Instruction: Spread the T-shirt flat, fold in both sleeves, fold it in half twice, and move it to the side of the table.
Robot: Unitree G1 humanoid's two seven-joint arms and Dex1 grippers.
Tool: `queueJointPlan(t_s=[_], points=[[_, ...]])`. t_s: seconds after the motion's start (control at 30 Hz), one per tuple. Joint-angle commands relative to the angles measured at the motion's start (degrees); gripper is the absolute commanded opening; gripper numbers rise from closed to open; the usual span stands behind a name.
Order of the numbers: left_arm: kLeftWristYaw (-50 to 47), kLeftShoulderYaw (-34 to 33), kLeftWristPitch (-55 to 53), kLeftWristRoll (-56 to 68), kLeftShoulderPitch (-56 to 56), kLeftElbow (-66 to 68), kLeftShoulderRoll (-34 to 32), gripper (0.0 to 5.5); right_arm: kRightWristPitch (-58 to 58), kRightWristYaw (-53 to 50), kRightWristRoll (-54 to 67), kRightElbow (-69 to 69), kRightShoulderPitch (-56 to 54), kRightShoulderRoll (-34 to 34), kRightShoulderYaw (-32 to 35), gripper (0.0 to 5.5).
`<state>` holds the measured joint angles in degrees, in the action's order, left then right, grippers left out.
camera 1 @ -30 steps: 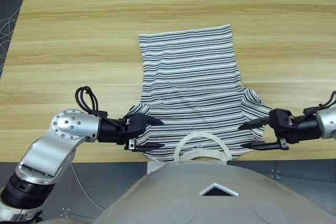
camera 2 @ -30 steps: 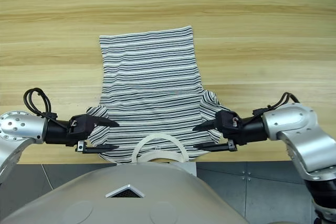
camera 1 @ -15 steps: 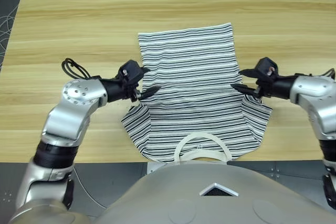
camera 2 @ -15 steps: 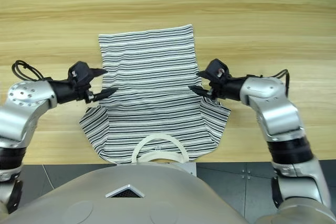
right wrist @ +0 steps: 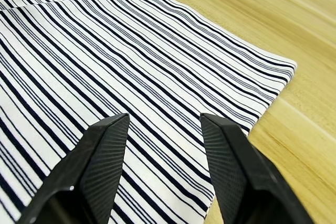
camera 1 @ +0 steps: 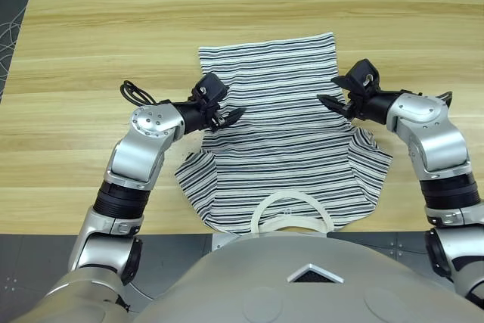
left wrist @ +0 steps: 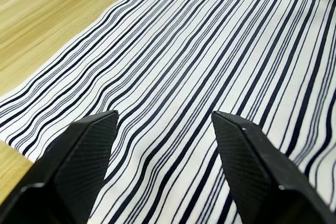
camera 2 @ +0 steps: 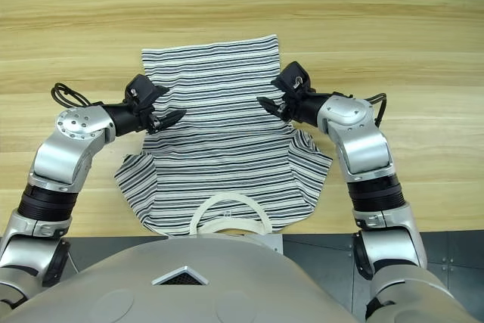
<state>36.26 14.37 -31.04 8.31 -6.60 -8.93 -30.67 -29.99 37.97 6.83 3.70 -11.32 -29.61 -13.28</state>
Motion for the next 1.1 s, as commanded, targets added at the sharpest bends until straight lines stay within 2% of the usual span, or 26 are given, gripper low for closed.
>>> queueJointPlan(t_s=[0.03, 0.23, 0.4, 0.47, 0.63, 0.9, 1.1], points=[[-0.27, -0.31, -0.54, -1.17, -1.75, 2.15, 0.43, 3.29, 1.58, -0.11, -2.66, -1.72, -1.57, -0.32, -1.48, 2.48], [3.08, 0.91, -10.61, -0.1, -4.63, 7.0, -0.28, 3.29, -0.67, 4.79, -6.92, -6.23, -2.29, -2.7, -7.09, 2.48], [4.5, 0.98, -17.11, 1.37, -5.97, 8.34, 0.36, 3.29, -3.22, 4.31, -8.02, -11.85, -5.68, 0.13, -7.88, 2.48], [3.79, 1.8, -16.19, 0.05, -7.33, 12.71, 1.19, 3.29, -3.42, 2.49, -9.21, -14.59, -6.95, 1.84, -8.35, 2.48], [-2.17, 4.21, -5.32, -6.35, -14.63, 30.12, 5.99, 3.29, -2.23, -6.0, -12.17, -26.53, -12.67, 7.88, -7.57, 2.48], [-16.47, 2.62, 14.67, -12.61, -31.89, 66.59, 14.59, 3.29, 5.53, -22.96, -15.05, -52.39, -25.53, 15.75, -3.74, 2.48], [-13.15, 1.0, 24.32, -13.01, -35.41, 74.3, 17.06, 3.29, 11.84, -27.7, -15.08, -60.91, -29.53, 18.06, -1.36, 2.48]])
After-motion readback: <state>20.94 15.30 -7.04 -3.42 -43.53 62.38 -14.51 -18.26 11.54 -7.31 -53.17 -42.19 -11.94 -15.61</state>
